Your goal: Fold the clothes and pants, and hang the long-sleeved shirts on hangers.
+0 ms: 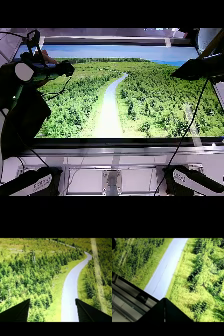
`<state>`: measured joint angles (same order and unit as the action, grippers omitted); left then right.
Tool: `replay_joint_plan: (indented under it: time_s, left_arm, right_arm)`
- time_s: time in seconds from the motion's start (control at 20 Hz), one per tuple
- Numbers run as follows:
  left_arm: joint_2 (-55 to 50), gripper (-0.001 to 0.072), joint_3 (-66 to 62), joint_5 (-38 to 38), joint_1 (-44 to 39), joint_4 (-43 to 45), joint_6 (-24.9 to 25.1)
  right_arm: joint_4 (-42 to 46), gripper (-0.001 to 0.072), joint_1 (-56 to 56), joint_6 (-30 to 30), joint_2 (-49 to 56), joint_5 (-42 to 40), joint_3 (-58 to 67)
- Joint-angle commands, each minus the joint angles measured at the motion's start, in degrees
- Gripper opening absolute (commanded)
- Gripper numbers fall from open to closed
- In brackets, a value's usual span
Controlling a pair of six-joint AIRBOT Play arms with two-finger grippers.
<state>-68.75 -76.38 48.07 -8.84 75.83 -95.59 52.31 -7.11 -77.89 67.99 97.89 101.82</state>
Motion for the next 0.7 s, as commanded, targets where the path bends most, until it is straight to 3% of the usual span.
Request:
replay_joint_plan:
  time_s: [0.0,0.45,0.65]
  left_arm:
    - [-0.02,0.0643,-0.02,0.0,0.02,0.02,0.0]
    - [-0.02,0.0643,-0.02,0.0,0.02,0.02,0.0]
    - [-1.99,0.0643,-0.02,-4.81,0.09,0.7,0.0]
  right_arm:
    - [0.0,0.0022,0.04,0.0,-0.02,0.02,0.07]
    - [0.0,0.0022,0.04,0.0,-0.02,0.02,0.07]
    - [0.0,0.0022,0.07,0.59,0.0,-2.91,0.07]
